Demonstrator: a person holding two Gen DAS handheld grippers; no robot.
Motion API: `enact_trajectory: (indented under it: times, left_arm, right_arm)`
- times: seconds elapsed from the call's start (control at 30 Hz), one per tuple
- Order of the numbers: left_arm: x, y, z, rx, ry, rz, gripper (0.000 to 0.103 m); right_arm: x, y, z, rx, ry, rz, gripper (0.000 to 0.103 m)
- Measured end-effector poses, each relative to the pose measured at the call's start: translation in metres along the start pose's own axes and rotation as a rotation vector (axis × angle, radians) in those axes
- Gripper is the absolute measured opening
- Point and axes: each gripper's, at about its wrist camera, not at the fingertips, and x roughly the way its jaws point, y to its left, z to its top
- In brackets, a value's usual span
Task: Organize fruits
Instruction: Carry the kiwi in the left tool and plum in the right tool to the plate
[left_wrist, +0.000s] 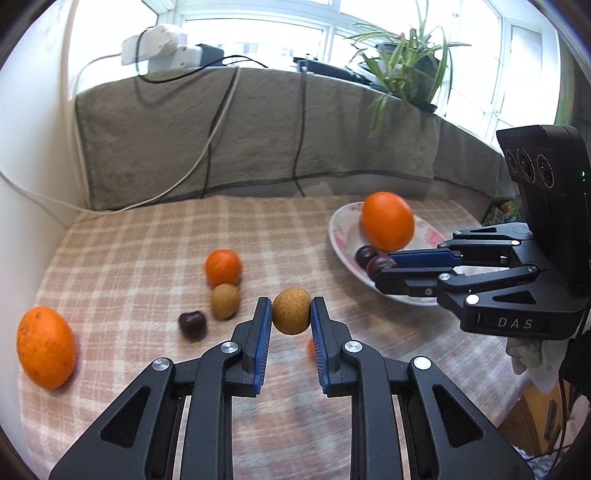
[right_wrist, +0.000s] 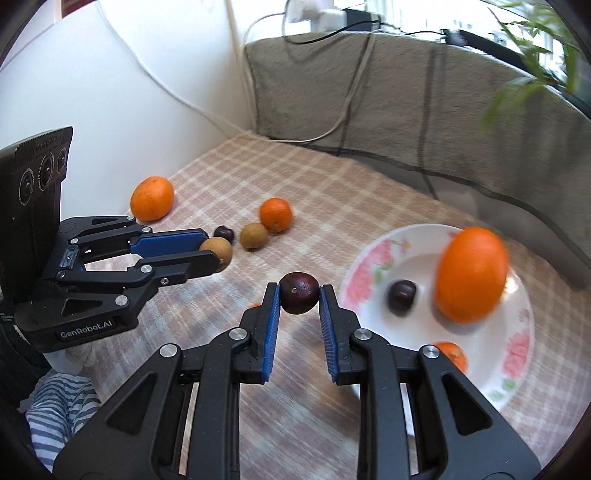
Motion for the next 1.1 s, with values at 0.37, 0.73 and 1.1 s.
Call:
enact_trajectory:
  times: [0.37,0.73,1.1]
  left_arm:
    - [0.020,-0.039,0.019,0.052,-0.002,-0.064,0.020]
    - [0.042,-0.074,0.024,0.094,0.027,-0.112,0.020]
    - [0.048,-0.082,0.025,0.106,0.037,-0.107,0.020]
  right_arm:
    - [-0.036,-0.057,-0.017,0.101,-0.039,-0.082,0.023]
    - [-0.049,-0.105,-0.035,0.181,-0.035,-0.149,0.023]
    - [-0.047,-0.129,-0.041,0.239,-0.036,-0.164,0.023]
